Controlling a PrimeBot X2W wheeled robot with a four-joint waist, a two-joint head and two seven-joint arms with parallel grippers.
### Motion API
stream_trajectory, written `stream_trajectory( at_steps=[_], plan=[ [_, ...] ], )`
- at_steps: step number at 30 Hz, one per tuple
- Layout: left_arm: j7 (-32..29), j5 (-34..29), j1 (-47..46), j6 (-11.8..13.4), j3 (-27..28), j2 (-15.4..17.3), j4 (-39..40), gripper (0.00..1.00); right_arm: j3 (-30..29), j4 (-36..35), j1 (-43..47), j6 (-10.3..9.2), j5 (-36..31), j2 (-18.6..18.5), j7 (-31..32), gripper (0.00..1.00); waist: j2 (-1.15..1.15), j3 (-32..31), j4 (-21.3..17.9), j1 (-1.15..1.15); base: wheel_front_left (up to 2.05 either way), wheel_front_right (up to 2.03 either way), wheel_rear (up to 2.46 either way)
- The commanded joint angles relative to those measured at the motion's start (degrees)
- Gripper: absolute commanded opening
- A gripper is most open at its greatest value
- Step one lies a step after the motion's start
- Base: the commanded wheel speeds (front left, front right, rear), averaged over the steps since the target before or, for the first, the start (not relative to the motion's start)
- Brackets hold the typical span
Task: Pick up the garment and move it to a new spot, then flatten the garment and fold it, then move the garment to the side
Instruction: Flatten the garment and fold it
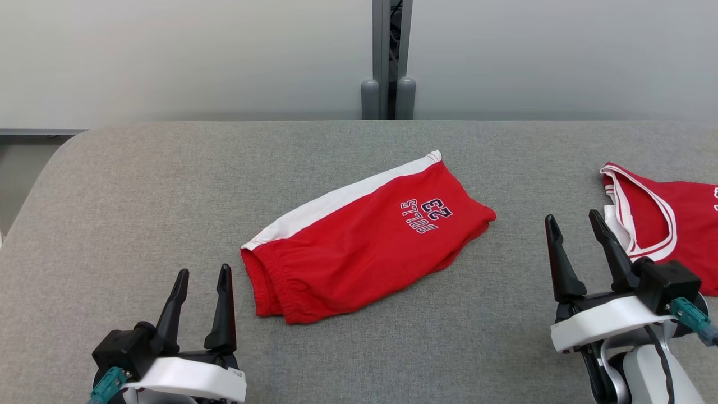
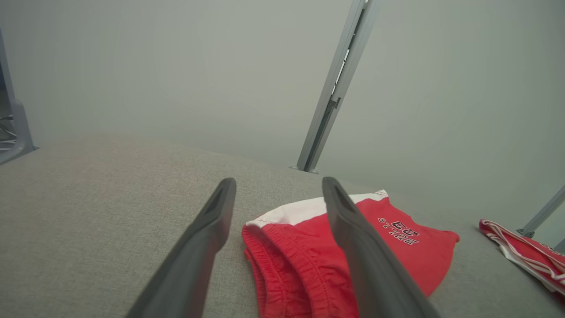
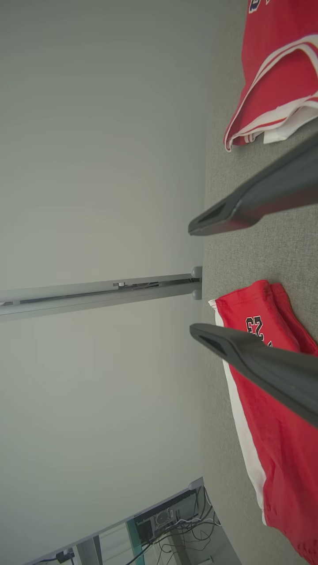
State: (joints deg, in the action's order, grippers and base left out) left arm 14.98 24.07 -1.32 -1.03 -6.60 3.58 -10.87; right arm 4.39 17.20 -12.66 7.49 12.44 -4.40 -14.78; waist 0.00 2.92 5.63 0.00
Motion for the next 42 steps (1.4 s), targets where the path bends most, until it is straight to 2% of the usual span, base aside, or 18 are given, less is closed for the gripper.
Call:
stream_trajectory(
  at_steps=[1, 5, 11, 17, 18, 21, 26, 29, 36, 42],
  plan=[
    [0.2, -0.8, 0.1, -0.9, 1.1, 0.0, -0.3, 1.00, -0.3, -0.8, 0.6, 0.01, -0.4, 0.1, 0.2, 1.00, 0.00, 0.2, 0.1, 0.00, 0.00, 0.00, 0.00],
    [0.2, -2.2, -0.2, -2.4, 2.0, -0.5, -1.5, 1.00, -0.7, -1.3, 1.1, 0.01, -0.8, 0.6, 1.0, 1.00, 0.00, 0.3, 0.3, 0.00, 0.00, 0.00, 0.00],
    [0.2, -1.7, -1.4, -2.9, 1.4, -0.6, -2.1, 1.00, -0.4, -2.0, 1.0, 0.01, -0.2, 0.9, 2.8, 1.00, 0.00, 0.8, 0.9, 0.00, 0.00, 0.00, 0.00],
    [0.2, -1.5, -2.3, -2.2, -0.4, -0.6, -2.5, 1.00, 0.5, 0.2, 0.8, 0.01, 13.1, 1.3, 12.2, 1.00, 0.00, 2.2, 2.9, 0.00, 0.00, 0.00, 0.00],
    [0.2, -1.5, -2.3, -2.2, -0.4, -0.6, -2.5, 1.00, 0.5, 0.2, 0.8, 0.01, 13.1, 1.3, 12.2, 1.00, 0.00, 2.2, 2.9, 0.00, 0.00, 0.00, 0.00],
    [0.2, -1.3, -3.1, -2.0, -1.1, -0.5, -2.5, 1.00, -0.7, 2.5, -0.6, 0.01, 18.8, 1.3, 17.4, 1.00, 0.00, 3.1, 4.2, 0.00, 0.00, 0.00, 0.00],
    [0.2, -1.7, -3.7, -1.0, -2.3, -0.5, -2.8, 1.00, -2.2, 6.6, -4.0, 0.03, 19.4, 1.3, 23.4, 1.00, 0.00, 5.5, 6.8, 0.00, 0.00, 0.00, 0.00],
    [0.2, -1.2, -4.5, -0.8, -3.2, -0.6, -2.9, 1.00, -4.2, 9.6, -6.5, 0.03, 22.7, 1.2, 25.6, 1.00, 0.00, 6.9, 8.3, 0.00, 0.00, 0.00, 0.00],
    [0.2, -0.8, -5.4, 0.7, -4.8, -0.6, -3.4, 1.00, -6.8, 17.9, -12.1, 0.03, 25.5, 1.2, 25.9, 1.00, 0.00, 9.3, 10.7, 0.00, 0.00, 0.00, 0.00],
    [0.2, -0.1, -6.2, 1.3, -6.0, -0.6, -3.2, 1.00, -8.9, 26.3, -16.1, 0.02, 24.4, 1.4, 24.8, 1.00, 0.00, 10.7, 11.9, 0.00, 0.00, 0.00, 0.00]
  ],
)
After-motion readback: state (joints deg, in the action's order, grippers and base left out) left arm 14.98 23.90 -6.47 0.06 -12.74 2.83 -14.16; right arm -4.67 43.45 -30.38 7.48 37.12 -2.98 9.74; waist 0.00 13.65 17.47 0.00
